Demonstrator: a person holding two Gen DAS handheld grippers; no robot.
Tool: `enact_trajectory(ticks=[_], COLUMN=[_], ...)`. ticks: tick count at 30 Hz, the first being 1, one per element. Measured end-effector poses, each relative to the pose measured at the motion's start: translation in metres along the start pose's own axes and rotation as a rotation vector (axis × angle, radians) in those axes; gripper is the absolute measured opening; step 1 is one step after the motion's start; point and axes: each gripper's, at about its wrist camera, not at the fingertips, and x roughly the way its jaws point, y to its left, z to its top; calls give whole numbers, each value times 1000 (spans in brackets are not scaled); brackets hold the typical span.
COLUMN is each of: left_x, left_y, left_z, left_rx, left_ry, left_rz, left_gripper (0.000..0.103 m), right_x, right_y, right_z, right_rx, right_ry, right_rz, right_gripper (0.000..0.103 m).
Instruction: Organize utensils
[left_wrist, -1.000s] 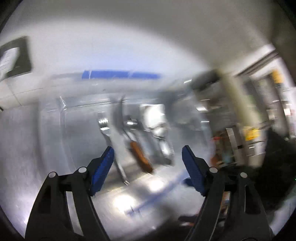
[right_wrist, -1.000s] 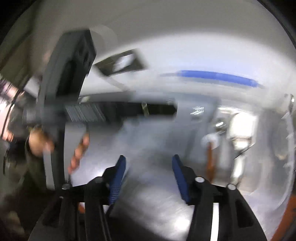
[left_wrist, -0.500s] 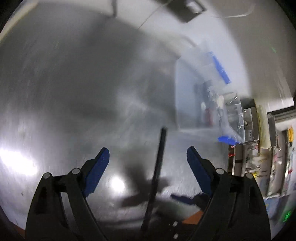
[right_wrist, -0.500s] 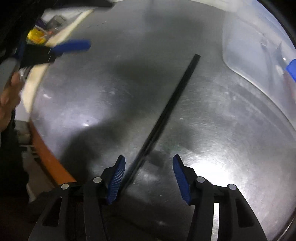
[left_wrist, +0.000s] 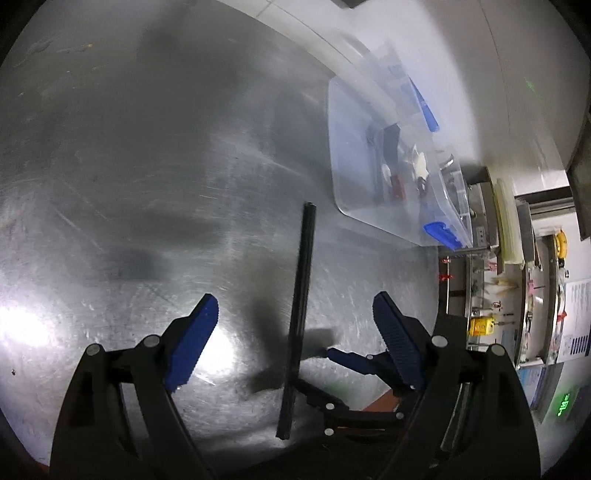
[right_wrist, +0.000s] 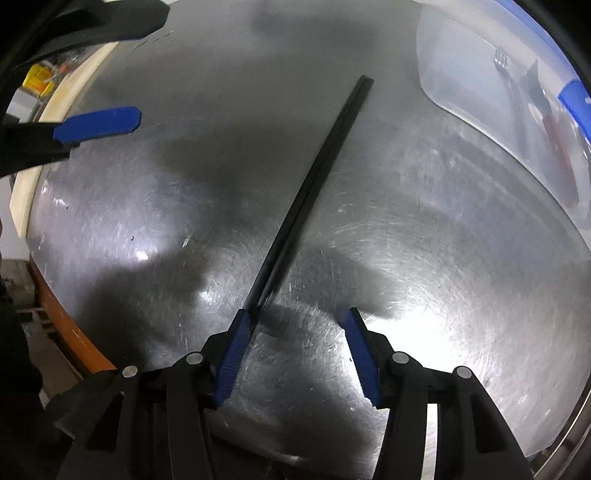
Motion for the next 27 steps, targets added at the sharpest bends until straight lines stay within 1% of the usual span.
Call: enact_trajectory(ticks=[3,4,6,9,11,13,17,19,24,25,26,27], left_x=[6,7,9,11,12,14,16,17,18,18,18,19], left_y=[-4,-5,-5,-6,-6,-6,-6,-4,2,3,4,5], left_z=[1,1,0,-2,-2,-2,-2,-3,-4,-3,-3,-3], left_rx=[4,4,5,6,3,-4,-3,-8,-22,-25,-27,-30], left_ry=[14,17,24,30,33,37,44,48,55,57,58,61], left_rz=[-2,-3,-5,-11,-10,-12,-16,-17,-24,-25,-26,-29], left_gripper=[82,82,82,82,82,82,82,82,82,82,82,82], right_x=[1,0,4,0,-2,0,6,9,8,8,7,7], right_y=[0,-3,-9,-17,-15,-9,0,1,-11,-11,-11,-9], right_z=[-2,-3,-7,-10,-9,-7,-2,-4,-6,-6,-7,-8], right_rx=[20,28,29,70,69,58,32,14,43,36,21,3], right_ry=[2,4,5,0,-7,-10,-5,-9,-5,-5,-4,-2], right_rz=[-10,-32,-110,-59,-16,1,-38,-104,-107,-106,-105,-102], right_gripper=[54,54,55,54,54,54,55,55,55,51,38,28])
